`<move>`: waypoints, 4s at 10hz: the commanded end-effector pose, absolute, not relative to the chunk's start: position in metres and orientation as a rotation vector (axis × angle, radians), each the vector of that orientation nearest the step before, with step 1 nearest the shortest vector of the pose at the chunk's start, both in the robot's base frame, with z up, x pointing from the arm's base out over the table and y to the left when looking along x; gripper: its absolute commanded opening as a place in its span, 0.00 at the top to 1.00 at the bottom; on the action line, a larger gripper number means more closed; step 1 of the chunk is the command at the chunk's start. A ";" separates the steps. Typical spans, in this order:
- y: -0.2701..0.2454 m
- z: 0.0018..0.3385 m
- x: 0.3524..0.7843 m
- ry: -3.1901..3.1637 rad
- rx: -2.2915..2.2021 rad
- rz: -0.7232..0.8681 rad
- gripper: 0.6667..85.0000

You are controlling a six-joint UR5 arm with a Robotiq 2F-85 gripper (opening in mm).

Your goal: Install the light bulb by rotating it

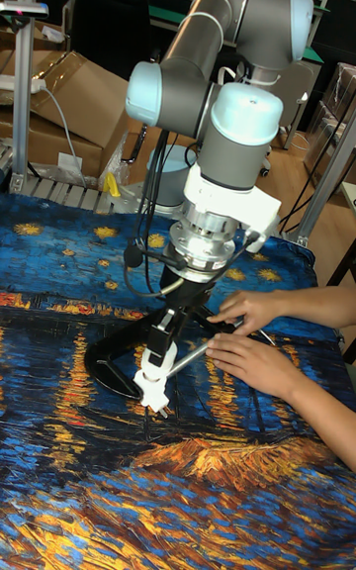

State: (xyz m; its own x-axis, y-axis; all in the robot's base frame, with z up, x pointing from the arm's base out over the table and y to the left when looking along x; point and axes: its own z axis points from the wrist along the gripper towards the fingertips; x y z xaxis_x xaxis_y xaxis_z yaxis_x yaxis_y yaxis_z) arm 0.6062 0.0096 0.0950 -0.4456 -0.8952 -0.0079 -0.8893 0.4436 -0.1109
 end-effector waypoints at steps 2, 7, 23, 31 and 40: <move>0.004 0.100 0.611 2.649 -1.524 -0.149 0.67; 0.007 0.094 0.611 2.790 -1.175 -0.095 0.72; -0.003 0.096 0.606 3.063 -0.328 0.182 0.65; -0.020 0.100 0.581 3.108 -0.758 0.078 0.20; -0.010 0.118 0.589 2.767 -1.430 -0.067 0.21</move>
